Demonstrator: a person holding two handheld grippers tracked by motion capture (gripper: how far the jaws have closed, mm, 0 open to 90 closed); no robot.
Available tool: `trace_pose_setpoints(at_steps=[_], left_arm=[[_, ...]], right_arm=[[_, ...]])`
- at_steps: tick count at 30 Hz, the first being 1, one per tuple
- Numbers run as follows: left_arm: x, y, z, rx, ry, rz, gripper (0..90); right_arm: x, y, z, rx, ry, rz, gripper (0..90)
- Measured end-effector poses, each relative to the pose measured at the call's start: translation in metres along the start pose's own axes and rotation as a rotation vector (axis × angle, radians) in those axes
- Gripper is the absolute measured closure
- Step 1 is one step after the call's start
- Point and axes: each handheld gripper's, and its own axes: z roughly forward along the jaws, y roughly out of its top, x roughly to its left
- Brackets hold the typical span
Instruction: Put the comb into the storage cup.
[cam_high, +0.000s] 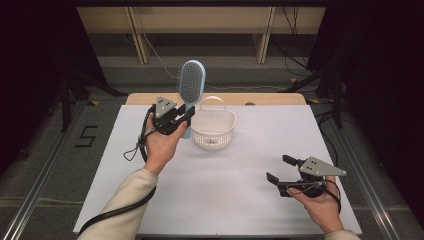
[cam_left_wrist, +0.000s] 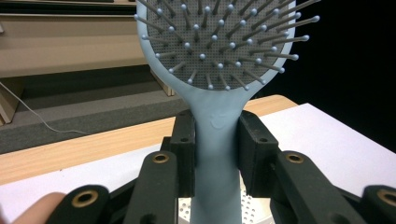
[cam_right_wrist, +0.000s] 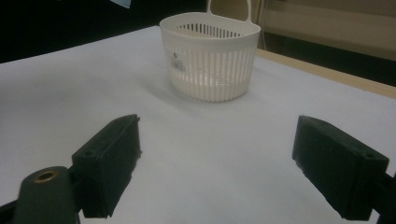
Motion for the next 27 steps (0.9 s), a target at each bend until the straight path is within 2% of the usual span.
trace_pose_setpoints(at_steps=[27], left_arm=[[-0.006,0.008,0.012,-0.019,-0.018,0.009,69.6]], right_arm=[[0.0,0.0,-0.001,-0.003,-0.003,-0.001,15.8]])
